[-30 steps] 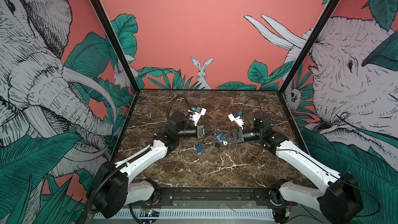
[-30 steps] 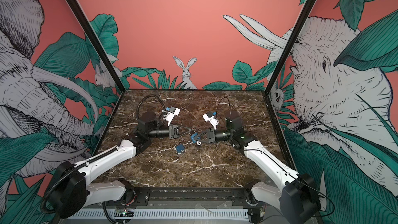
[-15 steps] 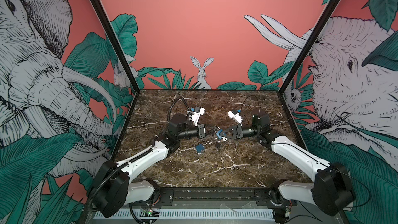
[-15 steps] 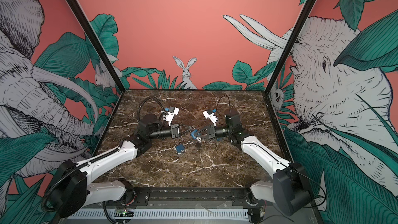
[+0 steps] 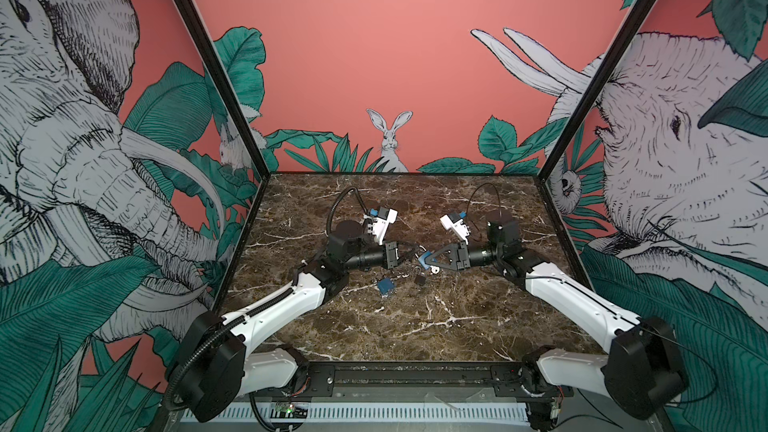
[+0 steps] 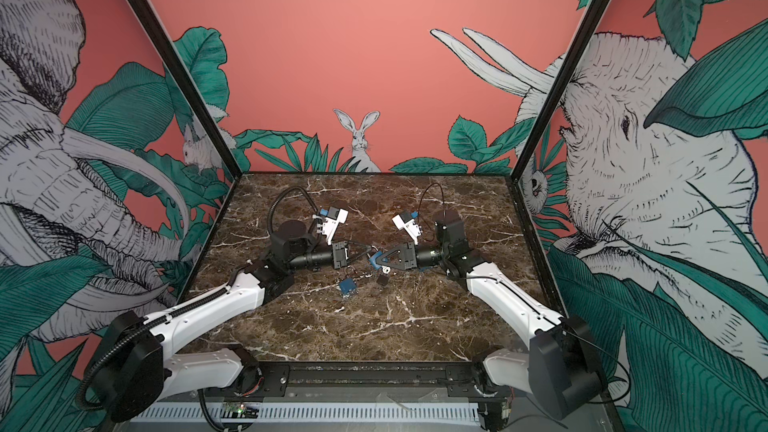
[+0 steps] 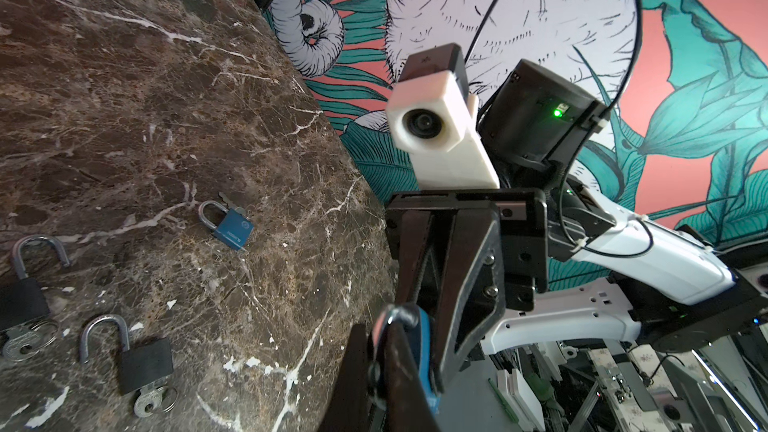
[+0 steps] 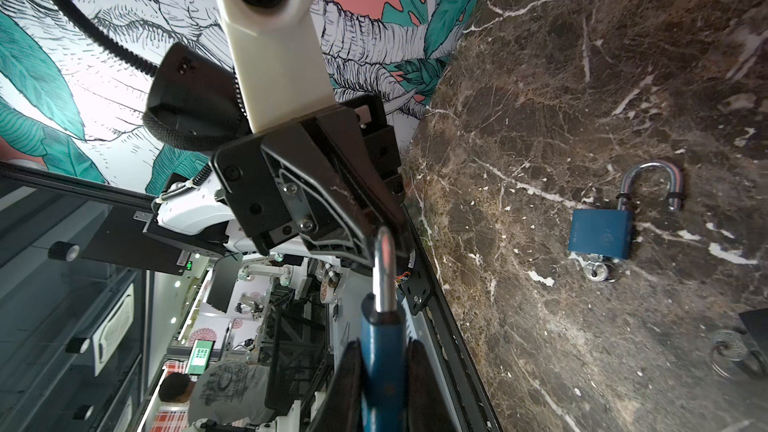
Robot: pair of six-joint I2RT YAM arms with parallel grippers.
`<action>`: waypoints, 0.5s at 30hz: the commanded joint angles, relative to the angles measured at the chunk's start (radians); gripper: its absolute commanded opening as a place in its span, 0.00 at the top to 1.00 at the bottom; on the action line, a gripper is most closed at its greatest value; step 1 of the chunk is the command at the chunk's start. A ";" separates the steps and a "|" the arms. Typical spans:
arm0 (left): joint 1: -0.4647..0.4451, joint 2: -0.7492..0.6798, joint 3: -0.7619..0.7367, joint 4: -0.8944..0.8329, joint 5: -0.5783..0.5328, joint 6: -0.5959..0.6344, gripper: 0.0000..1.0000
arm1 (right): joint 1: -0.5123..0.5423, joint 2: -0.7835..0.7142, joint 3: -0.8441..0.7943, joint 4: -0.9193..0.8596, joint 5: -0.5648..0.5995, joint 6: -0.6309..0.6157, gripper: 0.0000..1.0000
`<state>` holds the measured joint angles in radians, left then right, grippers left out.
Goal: Lock with the key
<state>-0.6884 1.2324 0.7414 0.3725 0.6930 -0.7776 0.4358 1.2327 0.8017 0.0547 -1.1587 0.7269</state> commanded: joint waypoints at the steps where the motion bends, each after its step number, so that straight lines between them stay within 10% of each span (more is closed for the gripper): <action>1: -0.077 0.028 0.058 -0.061 0.246 0.031 1.00 | -0.010 -0.028 0.058 0.061 0.199 -0.069 1.00; 15: -0.030 0.076 0.102 0.056 0.273 -0.075 0.87 | -0.009 -0.065 -0.012 0.124 0.197 -0.033 1.00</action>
<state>-0.6743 1.3277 0.8207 0.4038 0.7925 -0.8162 0.4225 1.1633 0.7879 0.0269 -1.0912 0.7044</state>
